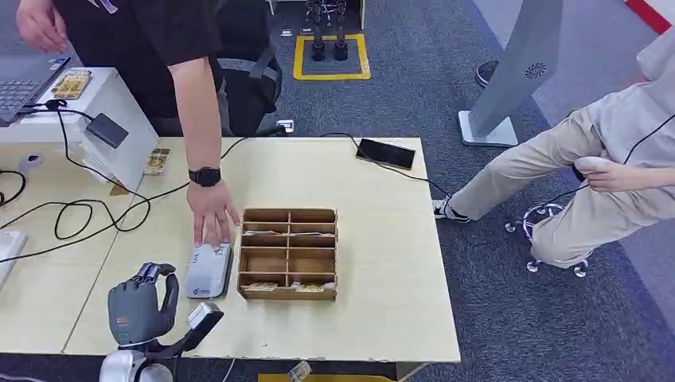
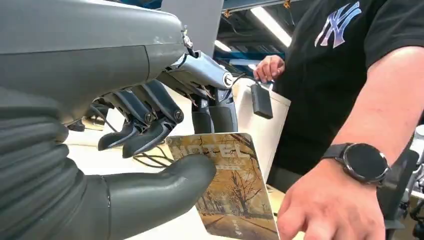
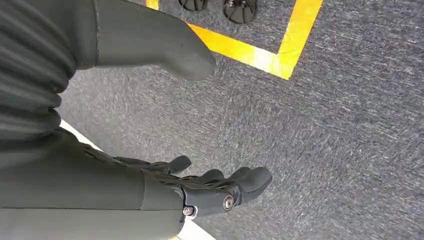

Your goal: Pass the card to the sensor for recognition and then transmit it.

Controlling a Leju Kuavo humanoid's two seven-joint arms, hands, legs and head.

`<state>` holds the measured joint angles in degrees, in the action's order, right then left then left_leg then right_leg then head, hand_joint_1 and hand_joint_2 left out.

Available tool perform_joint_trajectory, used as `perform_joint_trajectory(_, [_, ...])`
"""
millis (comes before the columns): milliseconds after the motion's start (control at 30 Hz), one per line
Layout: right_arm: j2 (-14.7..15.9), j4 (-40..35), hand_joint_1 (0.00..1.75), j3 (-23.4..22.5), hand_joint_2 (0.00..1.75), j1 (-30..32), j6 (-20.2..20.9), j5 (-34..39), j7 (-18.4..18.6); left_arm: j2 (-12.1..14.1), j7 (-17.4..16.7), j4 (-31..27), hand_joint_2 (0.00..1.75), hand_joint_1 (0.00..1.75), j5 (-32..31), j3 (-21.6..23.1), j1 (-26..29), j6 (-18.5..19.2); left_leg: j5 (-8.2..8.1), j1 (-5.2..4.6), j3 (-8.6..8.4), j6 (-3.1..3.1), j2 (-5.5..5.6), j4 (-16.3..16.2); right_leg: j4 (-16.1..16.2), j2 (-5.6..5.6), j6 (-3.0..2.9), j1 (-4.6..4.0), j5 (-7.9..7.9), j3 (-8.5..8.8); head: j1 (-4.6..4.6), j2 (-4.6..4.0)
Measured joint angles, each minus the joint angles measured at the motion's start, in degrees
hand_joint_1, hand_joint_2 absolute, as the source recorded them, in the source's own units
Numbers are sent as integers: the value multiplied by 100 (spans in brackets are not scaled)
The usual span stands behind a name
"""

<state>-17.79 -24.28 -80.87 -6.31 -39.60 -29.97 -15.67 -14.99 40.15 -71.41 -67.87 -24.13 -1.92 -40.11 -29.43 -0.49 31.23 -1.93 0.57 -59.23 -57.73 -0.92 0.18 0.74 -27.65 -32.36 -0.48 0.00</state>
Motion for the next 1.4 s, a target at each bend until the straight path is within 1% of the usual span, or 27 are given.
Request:
perform_joint_trajectory(267, [0,-4,0,44,175,19,4,59,0,0,0,122,175,175,-164,4,0,0,0,0,0,0,0,0,0,0,0,0,0,0,0,0])
perform_joint_trajectory(500, [-11,-26,0,92,175,45,4,127,2,0,0,359,175,175,-319,28,0,0,0,0,0,0,0,0,0,0,0,0,0,0,0,0])
perform_joint_trajectory(800, [-15,-70,0,173,175,56,4,240,9,2,-20,684,175,175,-367,146,-6,0,0,0,0,0,1,0,0,1,0,0,0,1,0,0])
perform_joint_trajectory(1100, [-15,-79,0,186,175,61,11,280,9,4,-20,905,175,175,-424,175,-11,-15,0,0,-2,0,0,0,0,1,0,0,0,2,0,0])
perform_joint_trajectory(1300, [-15,-90,0,192,175,65,15,317,9,17,-94,1034,175,175,-457,258,-24,-20,0,0,-3,0,1,0,0,1,0,0,0,4,2,0])
perform_joint_trajectory(1400, [-15,-96,0,205,175,67,17,363,7,22,-203,1073,175,175,-474,302,-28,-20,0,0,-3,0,1,0,0,1,0,0,0,4,0,0])
